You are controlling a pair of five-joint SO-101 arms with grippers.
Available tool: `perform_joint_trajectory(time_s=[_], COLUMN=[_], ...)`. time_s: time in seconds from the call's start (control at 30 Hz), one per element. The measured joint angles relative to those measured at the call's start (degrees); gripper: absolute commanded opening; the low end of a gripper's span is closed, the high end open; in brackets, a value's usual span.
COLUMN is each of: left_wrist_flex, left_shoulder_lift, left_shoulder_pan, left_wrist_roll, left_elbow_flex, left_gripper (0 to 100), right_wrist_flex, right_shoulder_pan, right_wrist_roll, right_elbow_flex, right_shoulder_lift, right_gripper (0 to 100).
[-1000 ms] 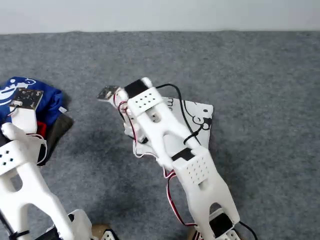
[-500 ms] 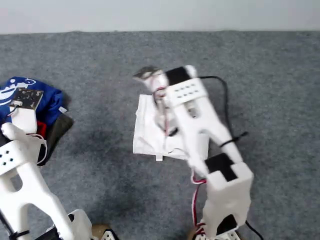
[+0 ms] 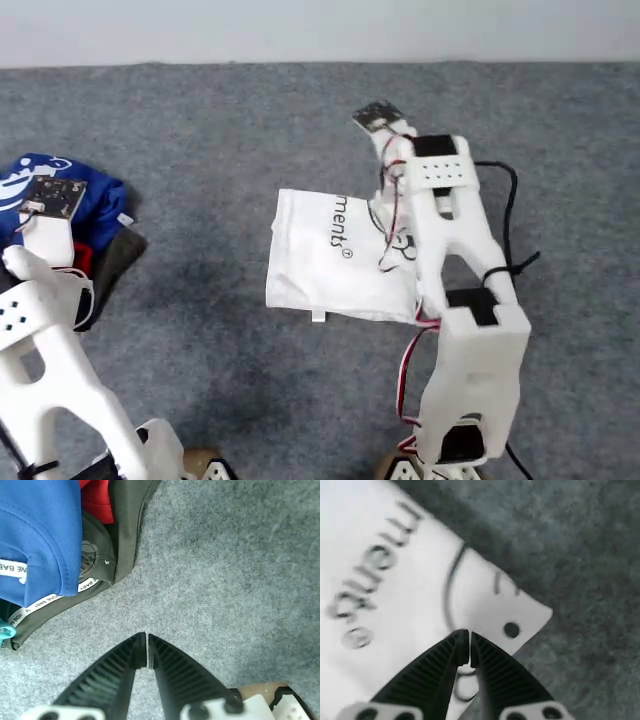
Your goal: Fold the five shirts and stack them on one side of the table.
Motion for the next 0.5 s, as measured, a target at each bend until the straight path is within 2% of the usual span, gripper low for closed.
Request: perform_joint_trajectory(time_s=[0.17,0.33,0.5], left_wrist_flex=[0.0,0.0,0.0], left_shoulder_lift=[0.0,0.0,0.0], left_shoulder_pan=[0.0,0.0,0.0], left_wrist_roll=[0.0,0.0,0.0], left_elbow_flex=[0.0,0.0,0.0], left_gripper=[2,2,2], right_wrist_flex=[-0.9,8.1,15.9], right_shoulder_pan=[2.0,1.3,1.4], right_wrist_roll=[0.3,0.1,-4.0], right_elbow_flex=[0.0,-0.2,-0.2], right_shoulder_lift=[3.3,0.4,-6.8], right_gripper=[0.9,0.9,0.9])
